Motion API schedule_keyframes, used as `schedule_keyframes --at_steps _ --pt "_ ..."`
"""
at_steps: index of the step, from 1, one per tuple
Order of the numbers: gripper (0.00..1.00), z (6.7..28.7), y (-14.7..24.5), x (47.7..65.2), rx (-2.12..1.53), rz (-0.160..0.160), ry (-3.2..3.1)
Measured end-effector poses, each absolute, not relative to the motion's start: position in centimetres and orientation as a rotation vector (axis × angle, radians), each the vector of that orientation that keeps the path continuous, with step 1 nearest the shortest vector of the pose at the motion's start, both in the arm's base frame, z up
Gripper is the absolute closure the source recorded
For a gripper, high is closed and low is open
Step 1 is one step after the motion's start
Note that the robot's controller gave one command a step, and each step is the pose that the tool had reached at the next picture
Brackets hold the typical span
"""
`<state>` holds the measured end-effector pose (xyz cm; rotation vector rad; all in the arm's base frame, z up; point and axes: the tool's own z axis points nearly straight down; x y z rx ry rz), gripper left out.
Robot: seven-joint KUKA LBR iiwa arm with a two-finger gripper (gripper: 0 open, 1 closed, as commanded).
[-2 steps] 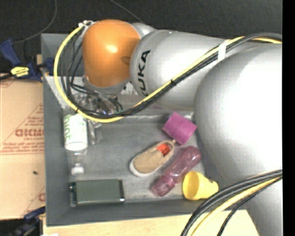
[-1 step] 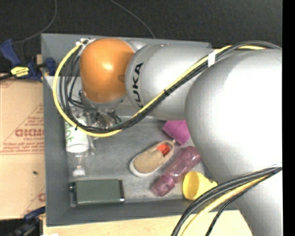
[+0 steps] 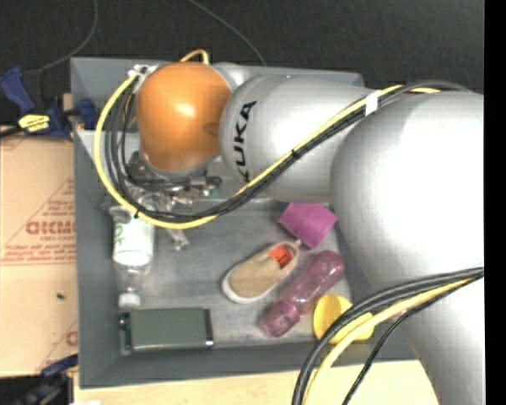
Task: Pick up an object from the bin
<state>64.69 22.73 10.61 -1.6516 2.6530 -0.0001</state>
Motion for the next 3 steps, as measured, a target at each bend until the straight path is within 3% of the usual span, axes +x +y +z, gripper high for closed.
schedule_keyframes --at_steps 1,2,3 --pt "0.00 7.23 23.37 64.69 -1.353 -0.004 2.819" --pt "1.00 7.36 22.78 65.16 -2.122 -0.013 2.277" --pt "1.00 7.38 22.80 65.16 -2.120 -0.012 2.279"
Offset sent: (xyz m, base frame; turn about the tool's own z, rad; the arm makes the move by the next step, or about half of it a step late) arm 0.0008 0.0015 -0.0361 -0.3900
